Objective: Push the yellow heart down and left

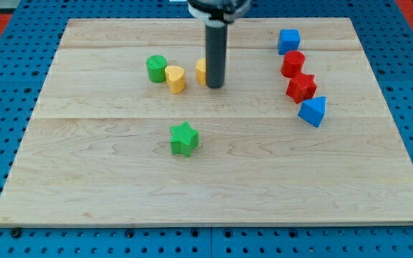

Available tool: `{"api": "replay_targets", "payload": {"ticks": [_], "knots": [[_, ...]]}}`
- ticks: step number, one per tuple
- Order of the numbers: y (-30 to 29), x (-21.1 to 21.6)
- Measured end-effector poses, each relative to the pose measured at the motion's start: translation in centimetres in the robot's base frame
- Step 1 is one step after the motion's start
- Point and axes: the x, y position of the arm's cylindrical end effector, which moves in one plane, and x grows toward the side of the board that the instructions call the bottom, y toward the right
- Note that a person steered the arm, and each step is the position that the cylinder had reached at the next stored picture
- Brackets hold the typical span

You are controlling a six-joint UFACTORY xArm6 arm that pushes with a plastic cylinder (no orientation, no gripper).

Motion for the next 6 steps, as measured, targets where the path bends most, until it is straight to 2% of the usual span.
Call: {"api": "replay_targets", "payload": {"ticks": [1,2,3,5,6], "knots": [[-2.4,-5.1],[-0.2,-4.6],[-0.3,-1.8],[-5.9,0.7],[-6.8,2.3]]}}
